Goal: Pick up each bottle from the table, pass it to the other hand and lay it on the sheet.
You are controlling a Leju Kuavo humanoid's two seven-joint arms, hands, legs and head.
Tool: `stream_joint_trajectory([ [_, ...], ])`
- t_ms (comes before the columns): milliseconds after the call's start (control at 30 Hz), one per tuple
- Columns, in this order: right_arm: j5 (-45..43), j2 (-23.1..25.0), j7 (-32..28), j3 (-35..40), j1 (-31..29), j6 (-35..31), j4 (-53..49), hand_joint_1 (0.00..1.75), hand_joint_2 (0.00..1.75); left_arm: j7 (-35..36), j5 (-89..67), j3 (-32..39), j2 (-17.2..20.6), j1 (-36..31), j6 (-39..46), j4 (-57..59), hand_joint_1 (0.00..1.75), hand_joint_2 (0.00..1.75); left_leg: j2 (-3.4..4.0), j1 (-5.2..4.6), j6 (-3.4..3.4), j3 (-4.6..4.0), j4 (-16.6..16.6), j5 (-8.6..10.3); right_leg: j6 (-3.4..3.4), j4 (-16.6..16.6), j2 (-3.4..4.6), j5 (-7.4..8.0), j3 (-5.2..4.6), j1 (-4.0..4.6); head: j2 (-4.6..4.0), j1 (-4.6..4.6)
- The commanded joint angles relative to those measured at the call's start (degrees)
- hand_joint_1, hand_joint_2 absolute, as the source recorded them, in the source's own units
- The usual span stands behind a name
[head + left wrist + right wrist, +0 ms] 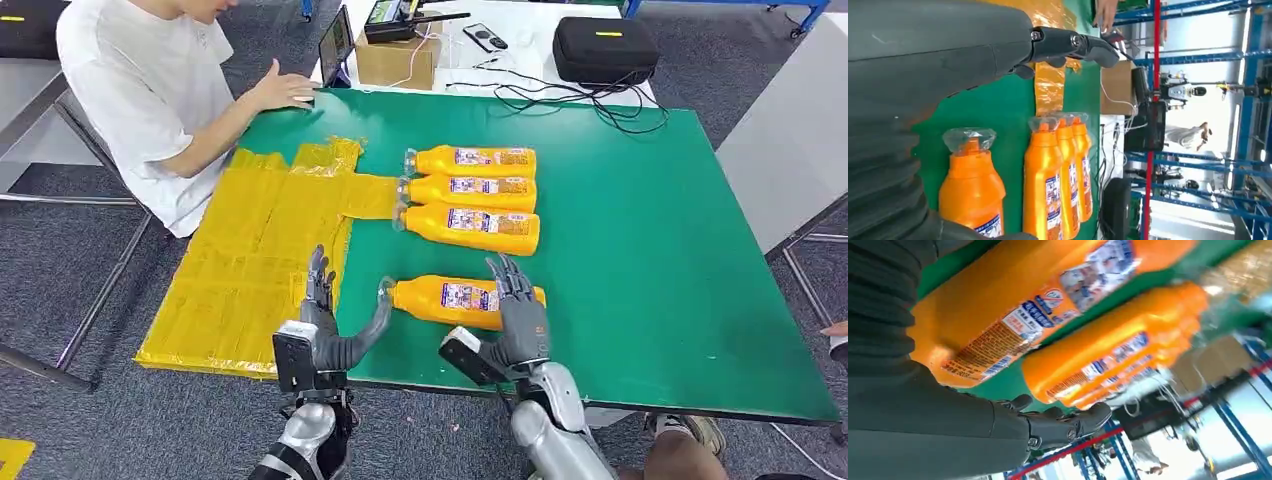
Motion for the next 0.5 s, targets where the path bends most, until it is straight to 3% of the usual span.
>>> stream_joint_trajectory([
  [33,6.6,-3.01,7.34,5.43,-9.03,7.11,11.31,0.0,1.75,1.82,-2.37,2.66,-0.33,-0.17,0.02,-0.63,0.0,1.75,0.19,0.02,-0.05,0.2,-0.02,-0.09,-0.11,-0.04,0.15,-0.03,0.16,0.04,0.0,0.0],
  [167,8.32,-3.54,9.59,6.61,-9.33,9.6,11.68,0.0,1.75,3.21,-4.4,3.5,-0.59,0.97,-0.46,-2.96,0.0,1.75,0.18,0.06,-0.07,0.29,0.02,-0.16,-0.15,-0.02,0.13,-0.09,0.26,0.08,0.0,0.02],
  [367,15.08,-3.96,18.71,9.36,-11.77,16.75,12.98,0.0,1.75,4.22,-6.72,6.0,-0.9,1.9,-0.87,-3.4,0.0,1.75,0.16,0.02,-0.04,0.15,0.0,-0.07,-0.09,-0.02,0.13,-0.02,0.11,0.04,0.0,0.02],
  [500,15.42,-3.89,19.63,9.97,-12.24,19.29,12.99,0.0,1.75,4.39,-7.09,6.45,-0.75,2.08,-1.15,-3.55,0.0,1.75,0.18,0.06,-0.06,0.28,0.01,-0.1,-0.14,-0.04,0.12,-0.04,0.24,0.08,0.0,0.0],
])
